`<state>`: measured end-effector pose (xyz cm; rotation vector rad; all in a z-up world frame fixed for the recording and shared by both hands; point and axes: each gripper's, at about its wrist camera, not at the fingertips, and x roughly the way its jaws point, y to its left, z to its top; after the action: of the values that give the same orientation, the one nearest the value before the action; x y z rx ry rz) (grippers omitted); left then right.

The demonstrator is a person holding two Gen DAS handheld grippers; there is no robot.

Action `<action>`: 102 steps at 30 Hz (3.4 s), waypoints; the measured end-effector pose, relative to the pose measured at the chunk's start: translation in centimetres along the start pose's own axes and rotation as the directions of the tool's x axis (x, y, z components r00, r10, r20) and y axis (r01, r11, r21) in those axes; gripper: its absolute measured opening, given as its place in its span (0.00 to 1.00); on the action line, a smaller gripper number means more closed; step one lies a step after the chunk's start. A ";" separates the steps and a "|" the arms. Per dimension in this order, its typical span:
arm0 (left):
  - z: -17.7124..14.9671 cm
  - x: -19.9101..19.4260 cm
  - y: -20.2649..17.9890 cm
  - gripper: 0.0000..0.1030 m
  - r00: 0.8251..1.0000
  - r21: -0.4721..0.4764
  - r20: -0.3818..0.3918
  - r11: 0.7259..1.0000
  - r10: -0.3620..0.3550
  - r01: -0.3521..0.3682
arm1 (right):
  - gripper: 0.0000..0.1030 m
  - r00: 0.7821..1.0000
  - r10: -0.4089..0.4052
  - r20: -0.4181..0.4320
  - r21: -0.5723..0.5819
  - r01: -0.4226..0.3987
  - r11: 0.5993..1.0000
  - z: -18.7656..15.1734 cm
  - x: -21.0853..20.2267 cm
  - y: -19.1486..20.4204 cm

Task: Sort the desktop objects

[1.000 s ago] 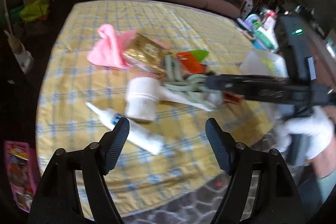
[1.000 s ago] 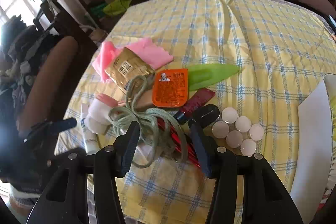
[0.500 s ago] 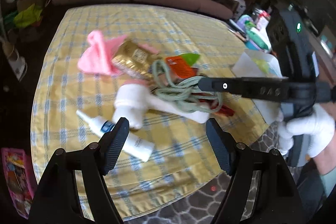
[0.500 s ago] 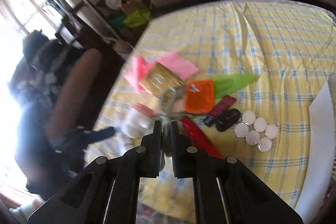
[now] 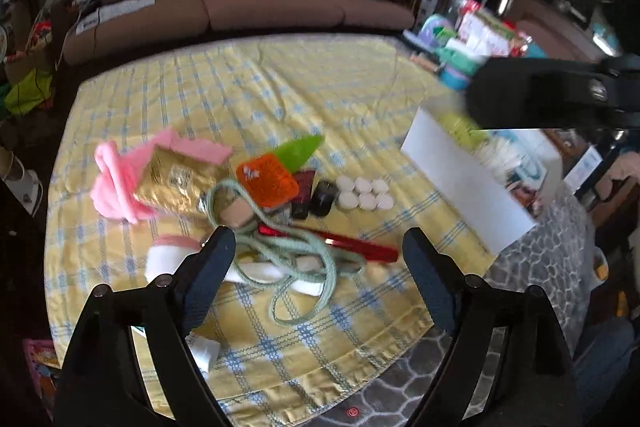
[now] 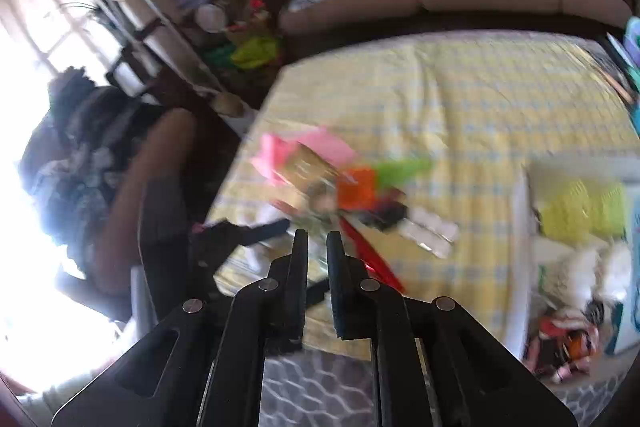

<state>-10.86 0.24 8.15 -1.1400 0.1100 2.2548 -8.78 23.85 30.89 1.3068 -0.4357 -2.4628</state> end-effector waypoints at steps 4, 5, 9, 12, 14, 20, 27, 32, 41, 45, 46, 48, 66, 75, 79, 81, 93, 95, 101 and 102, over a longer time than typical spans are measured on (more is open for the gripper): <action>-0.5 3.5 -0.6 0.65 0.993 0.024 -0.095 0.997 0.074 -0.072 | 0.13 1.000 -0.009 -0.029 0.041 0.010 0.999 -2.1 1.4 -2.1; -0.8 4.0 -0.5 0.46 0.991 0.019 -0.108 0.997 0.074 -0.073 | 0.14 0.999 -0.014 -0.034 0.044 0.016 0.999 -2.4 1.7 -2.5; -0.9 4.1 0.2 0.05 0.995 -0.047 -0.098 0.999 0.023 -0.028 | 0.22 0.999 -0.022 -0.035 0.048 0.024 0.999 -3.1 2.7 -4.0; -0.7 3.1 0.5 0.04 0.997 -0.069 -0.078 0.997 -0.019 0.014 | 0.28 1.000 -0.013 -0.024 0.037 0.013 0.999 -3.6 3.3 -4.3; -0.3 1.7 1.1 0.04 0.997 -0.107 -0.047 0.993 -0.064 0.059 | 0.36 1.000 0.005 -0.010 0.025 -0.005 1.000 -3.8 3.5 -3.9; 2.7 -5.2 1.1 0.04 0.981 -0.134 0.081 0.973 -0.178 0.187 | 0.59 0.989 0.083 0.123 -0.082 -0.074 0.994 -3.0 1.2 0.0; 7.0 -12.5 -1.9 0.04 0.943 -0.079 0.165 0.949 -0.288 0.304 | 0.67 0.975 0.032 0.218 -0.226 0.018 0.974 -0.8 -1.6 5.0; 9.0 -16.7 -5.0 0.04 0.917 -0.025 0.206 0.935 -0.342 0.354 | 0.62 0.970 0.057 0.238 -0.179 -0.014 0.984 0.2 -1.4 4.5; 9.3 -21.7 -4.1 0.04 0.884 -0.061 0.282 0.912 -0.373 0.405 | 0.13 0.921 0.164 0.353 0.020 -0.183 0.983 0.7 -4.6 0.7; 8.3 -22.8 -2.3 0.05 0.894 -0.063 0.287 0.924 -0.345 0.377 | 0.13 0.895 0.190 0.403 0.030 -0.220 0.975 2.4 -8.1 0.7; 7.8 -22.5 -2.1 0.05 0.904 -0.053 0.264 0.931 -0.336 0.361 | 0.13 0.890 0.197 0.411 0.018 -0.224 0.974 3.1 -9.3 1.0; 6.6 -21.2 -1.9 0.15 0.936 -0.031 0.223 0.958 -0.272 0.285 | 0.13 0.884 0.215 0.415 -0.001 -0.236 0.972 3.6 -11.1 1.6; -3.1 -1.3 -8.0 0.60 0.996 0.194 -0.081 0.981 0.036 -0.020 | 0.13 0.992 0.059 0.111 0.053 -0.066 0.996 -0.8 -3.9 -1.2; -3.9 5.8 -7.2 0.26 0.985 0.134 -0.153 0.989 0.079 -0.058 | 0.13 0.991 0.056 0.119 0.067 -0.064 0.996 -1.0 -4.7 -3.8; -3.6 6.3 -6.6 0.06 0.984 0.102 -0.160 0.993 0.080 -0.064 | 0.13 0.989 0.058 0.137 0.085 -0.070 0.994 -0.9 -5.5 -4.4; -3.0 5.9 -6.2 0.03 0.984 0.051 -0.177 0.998 0.037 -0.028 | 0.13 0.986 0.061 0.157 0.086 -0.075 0.993 -0.7 -6.7 -4.6; 7.5 -8.6 -14.3 0.03 0.951 0.069 0.020 0.950 -0.308 0.306 | 0.13 0.944 -0.010 0.330 0.075 -0.016 0.997 2.5 -20.8 -6.5; 9.3 -9.0 -17.0 0.03 0.944 0.107 0.017 0.940 -0.329 0.325 | 0.13 0.945 -0.059 0.321 0.097 0.029 0.995 2.4 -22.1 -8.2; 10.1 -3.9 -22.6 0.03 0.939 0.110 -0.063 0.933 -0.339 0.344 | 0.13 0.952 -0.161 0.260 0.168 0.119 0.979 0.4 -21.4 -14.2; 9.7 -2.7 -23.1 0.03 0.938 0.098 -0.076 0.933 -0.339 0.345 | 0.13 0.951 -0.171 0.257 0.181 0.126 0.975 -0.1 -21.0 -15.3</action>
<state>-3.80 21.02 20.60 -1.0741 0.0528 1.8855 0.40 46.34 40.12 1.0964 -0.6390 -2.8002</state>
